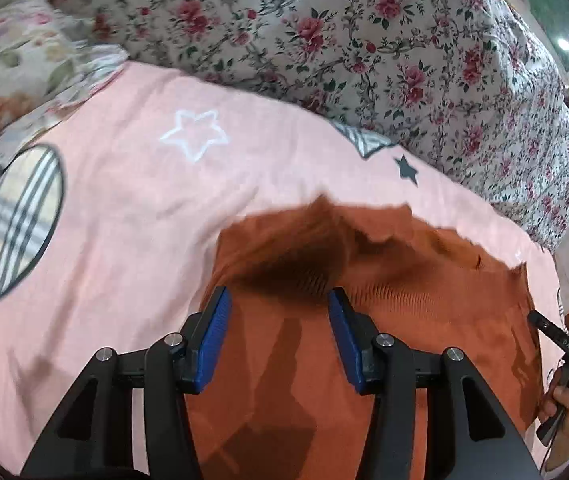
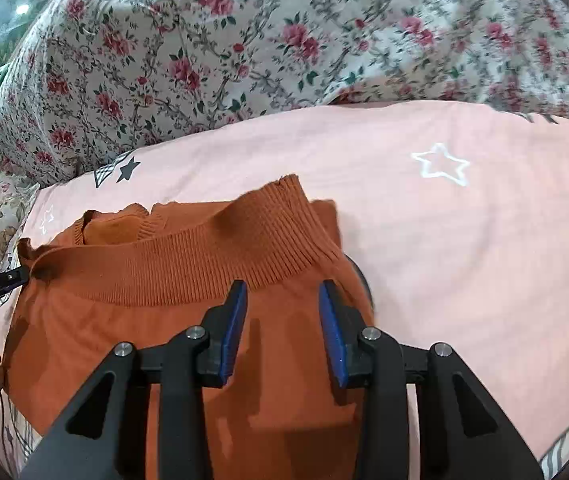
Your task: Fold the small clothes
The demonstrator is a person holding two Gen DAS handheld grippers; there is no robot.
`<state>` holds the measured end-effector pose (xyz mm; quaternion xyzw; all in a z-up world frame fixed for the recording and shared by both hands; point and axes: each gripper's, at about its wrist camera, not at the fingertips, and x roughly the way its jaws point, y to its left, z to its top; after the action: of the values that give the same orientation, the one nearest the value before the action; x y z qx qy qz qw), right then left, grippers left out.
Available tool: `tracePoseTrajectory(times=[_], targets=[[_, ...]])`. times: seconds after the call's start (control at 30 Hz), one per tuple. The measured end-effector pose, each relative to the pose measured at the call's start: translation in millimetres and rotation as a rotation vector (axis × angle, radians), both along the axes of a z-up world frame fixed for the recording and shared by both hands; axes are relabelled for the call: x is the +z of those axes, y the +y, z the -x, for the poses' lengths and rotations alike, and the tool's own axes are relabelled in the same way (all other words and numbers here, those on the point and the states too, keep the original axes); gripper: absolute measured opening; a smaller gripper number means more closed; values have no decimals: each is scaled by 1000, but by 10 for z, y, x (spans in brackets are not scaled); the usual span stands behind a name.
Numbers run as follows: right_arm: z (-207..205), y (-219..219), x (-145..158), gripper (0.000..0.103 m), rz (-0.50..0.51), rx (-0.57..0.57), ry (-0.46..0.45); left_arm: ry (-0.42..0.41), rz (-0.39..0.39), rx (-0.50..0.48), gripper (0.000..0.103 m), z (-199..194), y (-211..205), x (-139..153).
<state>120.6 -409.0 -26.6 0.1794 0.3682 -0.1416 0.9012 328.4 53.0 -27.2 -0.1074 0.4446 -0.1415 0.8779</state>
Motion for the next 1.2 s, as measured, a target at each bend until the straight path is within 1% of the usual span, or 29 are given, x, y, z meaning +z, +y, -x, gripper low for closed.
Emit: tracePoseTrajectory(times=[0.07, 0.13, 0.23, 0.33, 0.43, 0.5, 0.63, 0.73, 0.97, 1.2], targets=[[94, 88, -17, 39, -38, 14, -7, 1, 14, 0, 53, 231, 71, -18], [177, 167, -36, 39, -47, 29, -13, 5, 28, 9, 54, 433, 88, -22], [359, 386, -66, 39, -72, 59, -21, 13, 79, 16, 54, 813, 155, -15], [545, 556, -100, 39, -91, 79, -28, 14, 114, 17, 55, 1174, 160, 2], [751, 681, -136, 40, -130, 80, -47, 18, 157, 16, 57, 1563, 239, 5], [890, 761, -176, 41, -164, 73, -60, 24, 180, 6, 58, 1752, 223, -10], [1089, 912, -268, 43, -213, 67, -67, 50, 187, -13, 59, 2030, 146, -95], [1187, 1009, -320, 44, -234, 68, -65, 74, 187, -12, 60, 2138, 109, -186], [1321, 1144, -320, 44, -237, 86, -57, 122, 243, 21, 63, 2206, 99, -333], [1352, 1159, -334, 45, -241, 89, -57, 104, 263, 81, 65, 2065, 136, -377]])
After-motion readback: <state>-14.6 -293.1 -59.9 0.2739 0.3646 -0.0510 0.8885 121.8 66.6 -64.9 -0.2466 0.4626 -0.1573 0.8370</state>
